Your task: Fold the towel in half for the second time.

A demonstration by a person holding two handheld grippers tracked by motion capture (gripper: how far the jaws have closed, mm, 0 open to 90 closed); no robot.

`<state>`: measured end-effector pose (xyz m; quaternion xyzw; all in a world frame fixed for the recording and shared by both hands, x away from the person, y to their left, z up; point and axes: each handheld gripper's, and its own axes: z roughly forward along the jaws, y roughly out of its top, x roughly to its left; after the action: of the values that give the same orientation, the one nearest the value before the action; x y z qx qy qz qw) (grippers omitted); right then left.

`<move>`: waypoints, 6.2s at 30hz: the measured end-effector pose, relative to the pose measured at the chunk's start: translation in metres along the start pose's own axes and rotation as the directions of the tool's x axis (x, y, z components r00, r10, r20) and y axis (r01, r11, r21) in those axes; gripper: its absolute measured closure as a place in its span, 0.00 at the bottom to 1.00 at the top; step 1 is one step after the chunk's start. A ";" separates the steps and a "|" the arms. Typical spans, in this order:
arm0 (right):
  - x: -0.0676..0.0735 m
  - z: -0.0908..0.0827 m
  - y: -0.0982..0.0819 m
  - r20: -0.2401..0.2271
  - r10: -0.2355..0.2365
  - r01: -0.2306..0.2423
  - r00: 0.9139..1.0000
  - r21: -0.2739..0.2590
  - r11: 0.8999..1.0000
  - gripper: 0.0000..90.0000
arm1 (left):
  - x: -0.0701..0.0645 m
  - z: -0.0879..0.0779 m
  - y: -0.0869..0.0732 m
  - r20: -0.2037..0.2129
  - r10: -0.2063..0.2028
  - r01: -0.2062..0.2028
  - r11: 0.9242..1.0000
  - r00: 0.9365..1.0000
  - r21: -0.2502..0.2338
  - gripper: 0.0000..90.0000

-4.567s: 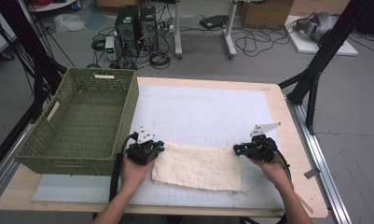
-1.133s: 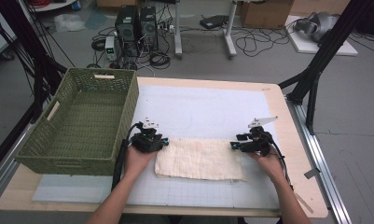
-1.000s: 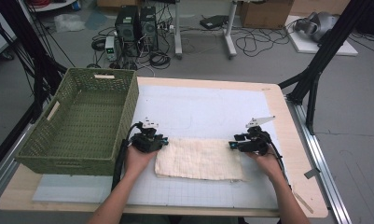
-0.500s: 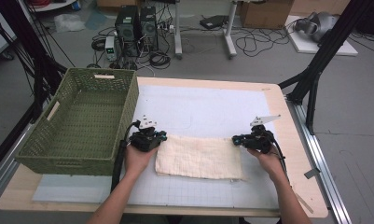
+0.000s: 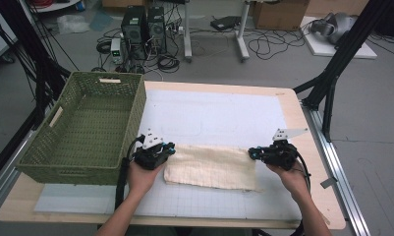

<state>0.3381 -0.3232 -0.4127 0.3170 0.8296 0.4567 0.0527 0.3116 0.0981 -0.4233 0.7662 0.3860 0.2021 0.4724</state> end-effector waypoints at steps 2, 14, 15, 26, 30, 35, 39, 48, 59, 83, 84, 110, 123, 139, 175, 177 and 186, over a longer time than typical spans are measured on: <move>0.004 -0.003 -0.002 -0.009 -0.008 0.008 1.000 -0.008 1.000 0.91 | -0.003 -0.004 -0.004 0.000 0.011 -0.011 1.000 1.000 0.005 0.94; 0.027 -0.008 -0.023 -0.046 -0.056 0.057 0.997 0.027 0.998 0.90 | -0.016 -0.025 -0.024 0.037 0.077 -0.078 0.997 0.996 0.027 0.92; 0.029 -0.009 -0.025 -0.047 -0.054 0.055 0.997 0.030 0.998 0.90 | -0.017 -0.026 -0.025 0.039 0.086 -0.088 0.996 0.995 0.030 0.91; 0.039 -0.012 -0.041 -0.097 -0.048 0.055 0.994 0.071 0.996 0.82 | -0.018 -0.034 -0.040 0.137 0.063 -0.074 0.995 0.989 0.073 0.78; 0.037 -0.020 -0.032 -0.100 -0.035 0.036 0.994 0.006 0.999 0.73 | -0.020 -0.032 -0.041 0.140 0.080 -0.093 0.991 0.987 0.091 0.77; 0.037 -0.009 -0.020 -0.101 -0.054 0.056 0.993 0.019 0.998 0.68 | -0.020 -0.030 -0.035 0.109 0.120 -0.129 0.988 0.987 0.086 0.88; 0.039 0.004 -0.021 -0.107 -0.084 0.095 0.991 0.094 0.991 0.87 | -0.016 -0.031 -0.026 0.042 0.131 -0.133 0.990 0.991 0.051 0.94; 0.047 0.003 -0.033 -0.134 -0.098 0.115 0.986 0.126 0.985 0.92 | -0.016 -0.040 -0.031 0.074 0.096 -0.102 0.992 0.993 0.072 0.77; 0.050 0.003 -0.038 -0.132 -0.122 0.141 0.984 0.147 0.979 0.88 | -0.020 -0.038 -0.008 0.124 0.089 -0.093 0.995 0.988 0.022 0.70; 0.064 0.021 -0.035 -0.169 -0.164 0.193 0.972 0.176 0.965 0.91 | -0.027 -0.021 -0.037 0.203 0.098 -0.134 0.976 0.974 0.172 0.91; 0.063 0.019 -0.036 -0.166 -0.172 0.200 0.971 0.175 0.964 0.91 | -0.027 -0.022 -0.038 0.205 0.097 -0.133 0.977 0.974 0.168 0.91; 0.057 0.006 -0.037 -0.115 -0.196 0.215 0.974 0.196 0.957 0.89 | -0.027 -0.031 -0.029 0.200 0.106 -0.137 0.980 0.974 0.143 0.98; 0.059 -0.011 -0.027 -0.149 -0.172 0.185 0.974 0.073 0.980 0.72 | -0.028 -0.038 -0.020 0.227 0.117 -0.139 0.987 0.967 0.082 0.89; 0.050 0.013 -0.037 -0.047 -0.196 0.201 0.980 0.160 0.966 0.64 | -0.023 -0.014 -0.034 0.182 0.125 -0.155 0.974 0.975 0.163 0.82; 0.049 -0.004 -0.036 0.044 -0.112 0.110 0.993 0.048 0.993 0.55 | -0.018 -0.028 -0.029 0.135 0.107 -0.117 0.991 0.985 0.066 0.64; 0.048 -0.004 -0.037 0.048 -0.112 0.110 0.993 0.053 0.993 0.55 | -0.018 -0.028 -0.029 0.132 0.106 -0.116 0.991 0.986 0.068 0.63; 0.043 -0.004 -0.038 0.064 -0.082 0.078 0.995 0.054 0.995 0.53 | -0.015 -0.028 -0.031 0.129 0.103 -0.113 0.991 0.986 0.071 0.62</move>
<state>0.2844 -0.3155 -0.4320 0.2997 0.8510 0.4217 0.0903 0.2709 0.1101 -0.4360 0.8149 0.3214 0.1639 0.4536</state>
